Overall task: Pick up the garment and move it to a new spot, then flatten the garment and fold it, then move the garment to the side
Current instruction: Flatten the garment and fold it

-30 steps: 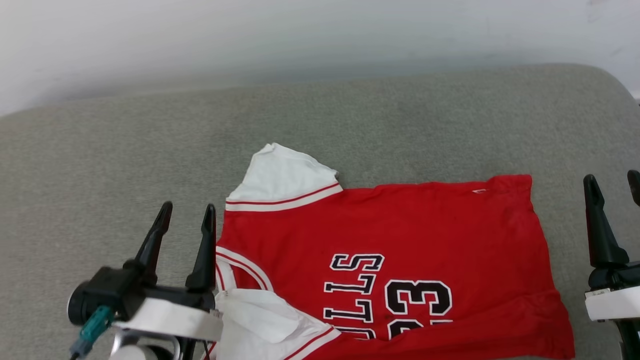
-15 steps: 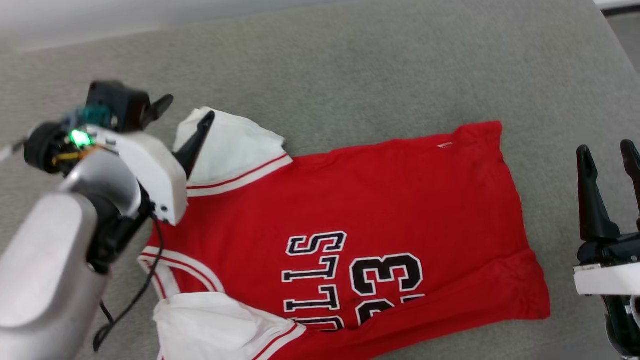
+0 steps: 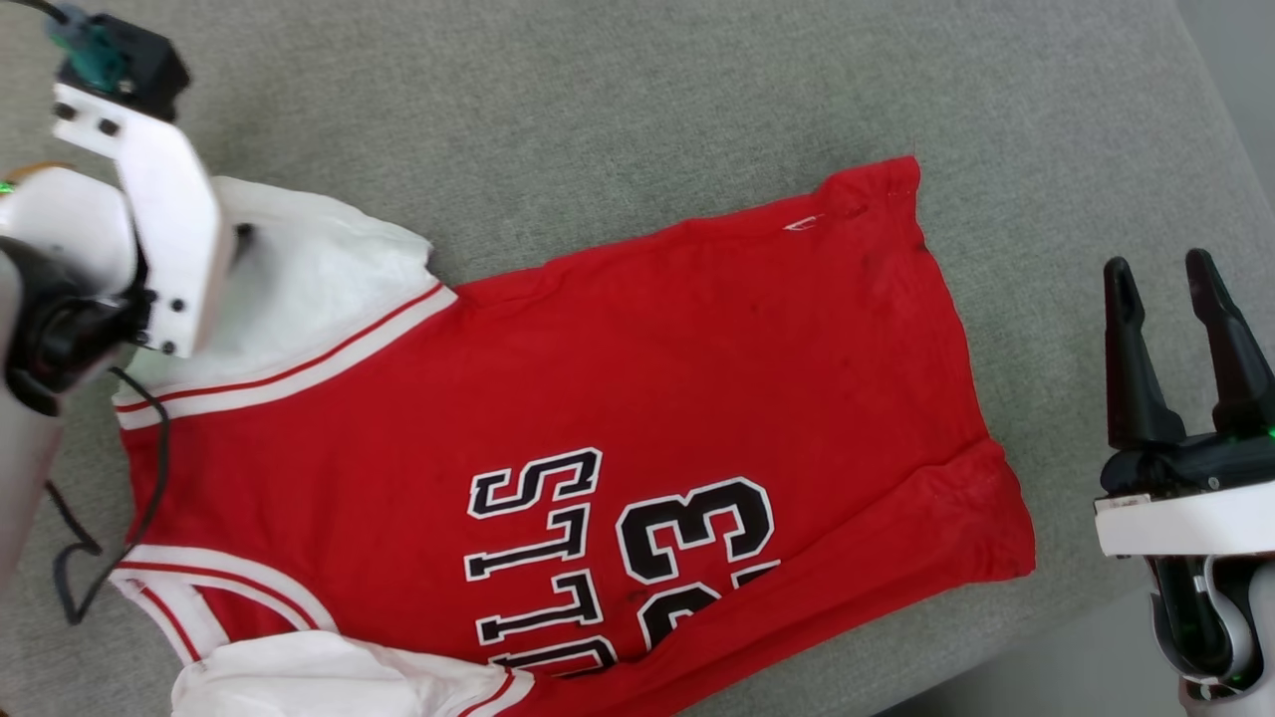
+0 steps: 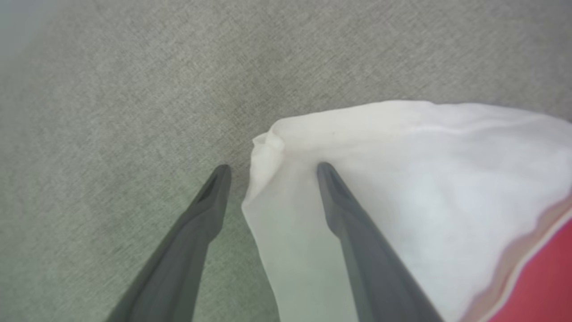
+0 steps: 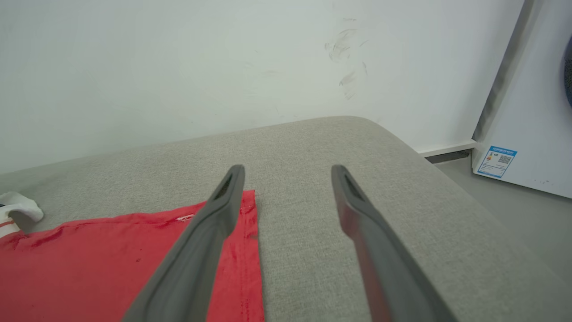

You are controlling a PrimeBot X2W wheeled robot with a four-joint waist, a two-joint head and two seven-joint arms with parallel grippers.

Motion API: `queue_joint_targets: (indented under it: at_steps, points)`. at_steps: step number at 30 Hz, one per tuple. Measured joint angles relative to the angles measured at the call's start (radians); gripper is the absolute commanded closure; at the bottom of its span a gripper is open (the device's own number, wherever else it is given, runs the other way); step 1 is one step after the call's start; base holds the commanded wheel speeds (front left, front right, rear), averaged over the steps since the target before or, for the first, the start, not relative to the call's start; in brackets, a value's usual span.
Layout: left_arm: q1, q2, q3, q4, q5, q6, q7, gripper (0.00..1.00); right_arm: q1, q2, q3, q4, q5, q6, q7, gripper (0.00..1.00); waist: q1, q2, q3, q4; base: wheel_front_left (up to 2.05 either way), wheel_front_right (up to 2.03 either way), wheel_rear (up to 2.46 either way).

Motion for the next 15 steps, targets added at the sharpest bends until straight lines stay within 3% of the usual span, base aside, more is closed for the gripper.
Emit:
queue_joint_targets:
  at_steps: [6,7,9,15]
  points:
    - [-0.003,0.016,0.002,0.009,0.000,0.035,0.053,0.00,-0.012,0.009,0.010,-0.006,-0.008,0.000,0.000,0.00,0.0000,0.0000,0.025,-0.018,0.00,0.00,0.00]
    - [-0.002,0.017,0.005,0.008,-0.007,0.038,0.058,0.19,-0.014,0.009,0.011,-0.006,-0.014,0.000,0.000,0.00,-0.0001,0.0000,0.029,-0.018,0.00,0.00,0.00]
    - [0.001,0.014,0.012,0.006,-0.023,0.047,0.069,0.96,-0.015,0.009,0.016,-0.006,-0.017,0.000,0.000,0.00,-0.0001,0.0000,0.033,-0.017,0.00,0.00,0.00]
    - [0.016,-0.011,0.019,-0.015,-0.027,0.053,-0.006,1.00,-0.021,0.004,0.026,-0.006,-0.030,0.000,0.000,0.00,-0.0001,0.0000,0.027,-0.001,0.00,0.00,0.00]
